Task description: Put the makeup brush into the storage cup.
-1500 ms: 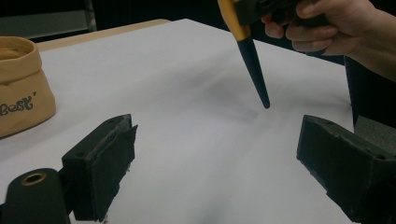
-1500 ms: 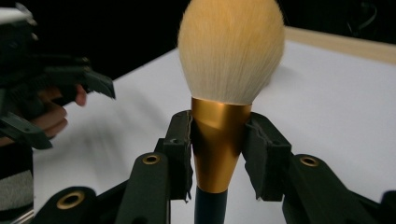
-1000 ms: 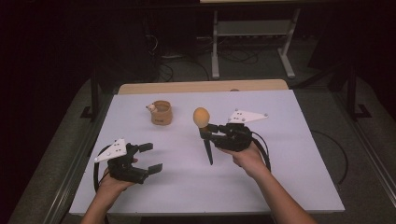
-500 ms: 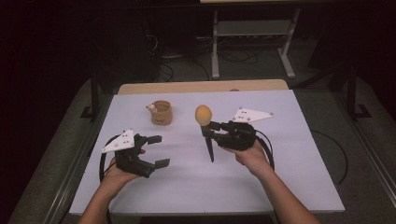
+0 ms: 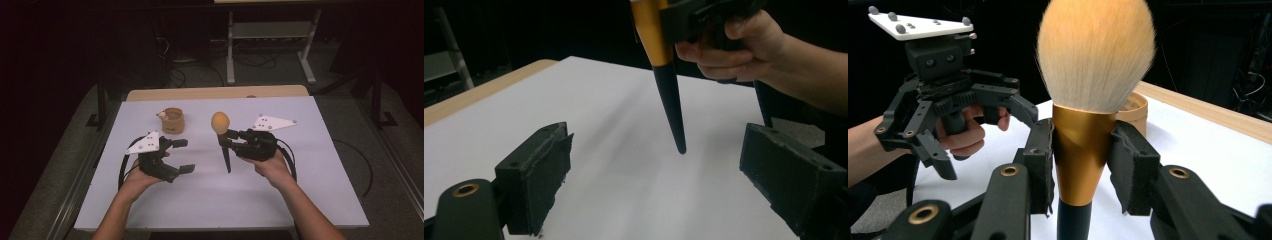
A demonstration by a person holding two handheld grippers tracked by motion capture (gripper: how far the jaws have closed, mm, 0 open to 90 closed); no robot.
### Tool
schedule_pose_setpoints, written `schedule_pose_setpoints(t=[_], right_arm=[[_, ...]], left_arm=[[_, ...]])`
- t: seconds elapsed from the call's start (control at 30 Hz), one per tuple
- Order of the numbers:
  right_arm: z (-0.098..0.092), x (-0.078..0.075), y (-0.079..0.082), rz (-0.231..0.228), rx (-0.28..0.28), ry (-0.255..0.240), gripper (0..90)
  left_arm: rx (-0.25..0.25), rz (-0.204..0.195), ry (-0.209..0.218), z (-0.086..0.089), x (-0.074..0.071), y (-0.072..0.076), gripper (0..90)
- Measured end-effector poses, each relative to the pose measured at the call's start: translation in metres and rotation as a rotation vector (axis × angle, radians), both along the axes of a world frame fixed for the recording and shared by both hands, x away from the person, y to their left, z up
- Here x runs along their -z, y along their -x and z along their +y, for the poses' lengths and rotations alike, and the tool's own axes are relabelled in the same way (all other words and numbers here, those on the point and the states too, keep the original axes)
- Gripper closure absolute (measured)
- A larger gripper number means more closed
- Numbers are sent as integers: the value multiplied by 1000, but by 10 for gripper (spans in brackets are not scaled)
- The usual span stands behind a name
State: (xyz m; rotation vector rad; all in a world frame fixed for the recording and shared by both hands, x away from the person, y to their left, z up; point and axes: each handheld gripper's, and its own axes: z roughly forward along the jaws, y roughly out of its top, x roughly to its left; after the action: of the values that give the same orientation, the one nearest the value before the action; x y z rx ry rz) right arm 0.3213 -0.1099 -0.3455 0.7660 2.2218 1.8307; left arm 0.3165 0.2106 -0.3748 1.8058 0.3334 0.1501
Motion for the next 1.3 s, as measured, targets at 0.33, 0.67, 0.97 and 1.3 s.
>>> schedule_pose_setpoints(t=[0.33, 0.67, 0.97, 1.3], right_arm=[[3, 0, 1, -11, -12, 0, 628], [10, 0, 8, -39, -34, -7, 629], [14, 0, 11, -32, -44, -18, 629], [24, 4, 15, -30, -68, -10, 628]], left_arm=[[46, 14, 12, -16, 11, -4, 135], [73, 34, 38, -35, 10, 1, 142], [90, 24, 16, -43, 12, -1, 207], [85, 29, 30, -51, 12, 1, 309]])
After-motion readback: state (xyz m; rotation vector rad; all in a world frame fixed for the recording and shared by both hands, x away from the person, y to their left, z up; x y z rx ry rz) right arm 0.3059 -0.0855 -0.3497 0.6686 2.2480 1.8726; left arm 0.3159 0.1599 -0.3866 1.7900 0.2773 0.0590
